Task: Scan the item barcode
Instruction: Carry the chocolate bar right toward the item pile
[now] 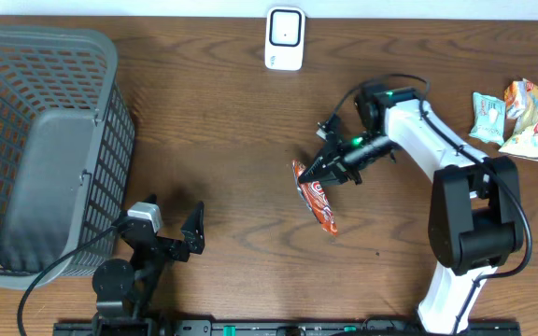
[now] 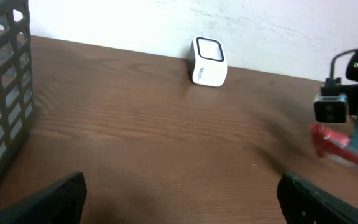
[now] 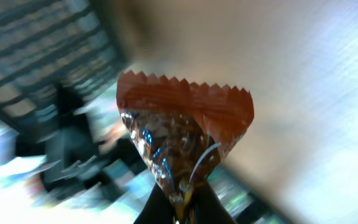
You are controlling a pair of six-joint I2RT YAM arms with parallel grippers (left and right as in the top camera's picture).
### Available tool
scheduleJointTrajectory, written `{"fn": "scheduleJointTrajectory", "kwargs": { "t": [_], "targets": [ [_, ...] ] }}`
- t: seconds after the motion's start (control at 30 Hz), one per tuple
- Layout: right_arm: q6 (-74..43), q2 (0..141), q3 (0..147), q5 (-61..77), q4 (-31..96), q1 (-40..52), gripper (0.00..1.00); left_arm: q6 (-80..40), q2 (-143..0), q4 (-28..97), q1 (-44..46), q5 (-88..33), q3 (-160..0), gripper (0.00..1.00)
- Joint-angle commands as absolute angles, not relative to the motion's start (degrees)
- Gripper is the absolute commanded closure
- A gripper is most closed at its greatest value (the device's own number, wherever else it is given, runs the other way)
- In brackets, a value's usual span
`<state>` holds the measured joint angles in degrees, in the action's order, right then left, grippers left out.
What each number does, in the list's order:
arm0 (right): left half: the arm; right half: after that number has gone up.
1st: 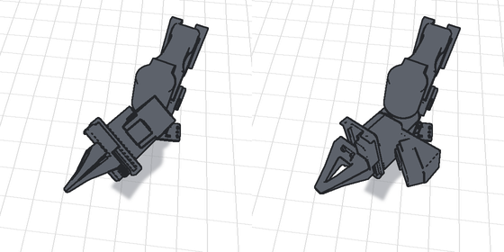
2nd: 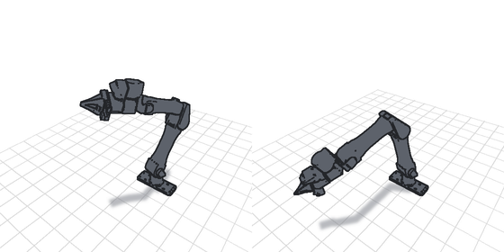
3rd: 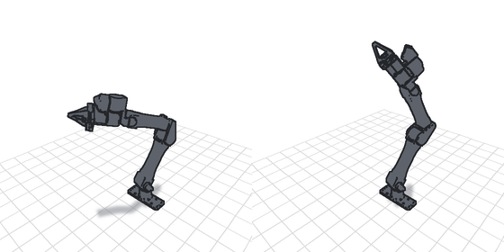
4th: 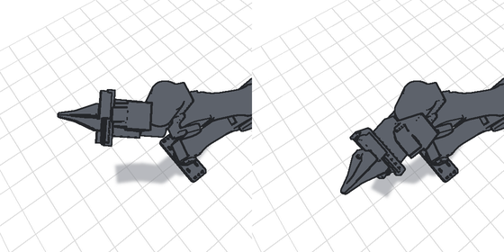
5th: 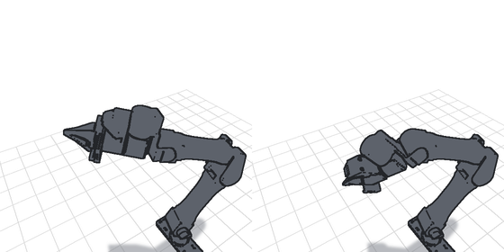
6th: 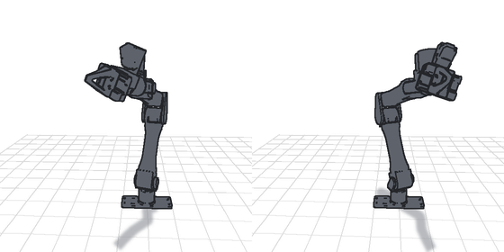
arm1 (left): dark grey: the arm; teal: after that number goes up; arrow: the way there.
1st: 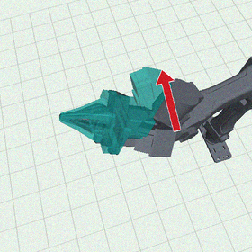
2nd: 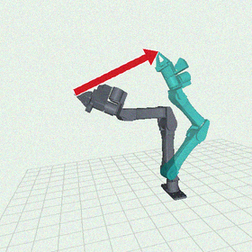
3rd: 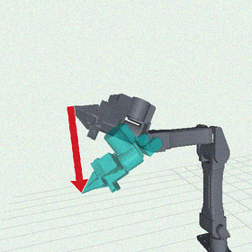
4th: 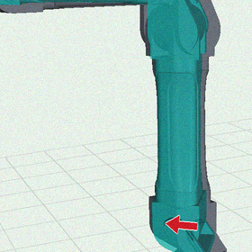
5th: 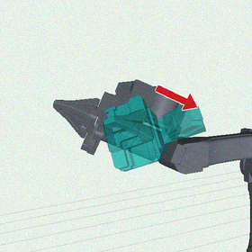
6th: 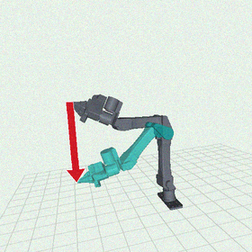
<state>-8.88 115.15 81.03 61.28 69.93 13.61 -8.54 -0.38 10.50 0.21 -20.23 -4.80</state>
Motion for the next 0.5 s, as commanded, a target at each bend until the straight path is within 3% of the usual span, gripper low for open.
{"fn": "scheduleJointTrajectory", "kwargs": {
  "t": [0.0,0.17,0.47],
  "targets": [
    [-6.81,115.18,81.69,84.90,79.24,12.38,0.99,-7.55,-0.38,11.92,0.08,-20.08,-3.86,0.02],
    [-8.25,115.18,81.54,89.34,97.54,12.05,0.99,-7.55,-0.38,11.92,0.08,-20.10,-3.88,0.02],
    [-28.16,115.18,81.54,89.49,97.51,11.92,0.99,-7.55,-0.38,11.92,0.08,-20.10,-3.88,0.02]
  ]
}}
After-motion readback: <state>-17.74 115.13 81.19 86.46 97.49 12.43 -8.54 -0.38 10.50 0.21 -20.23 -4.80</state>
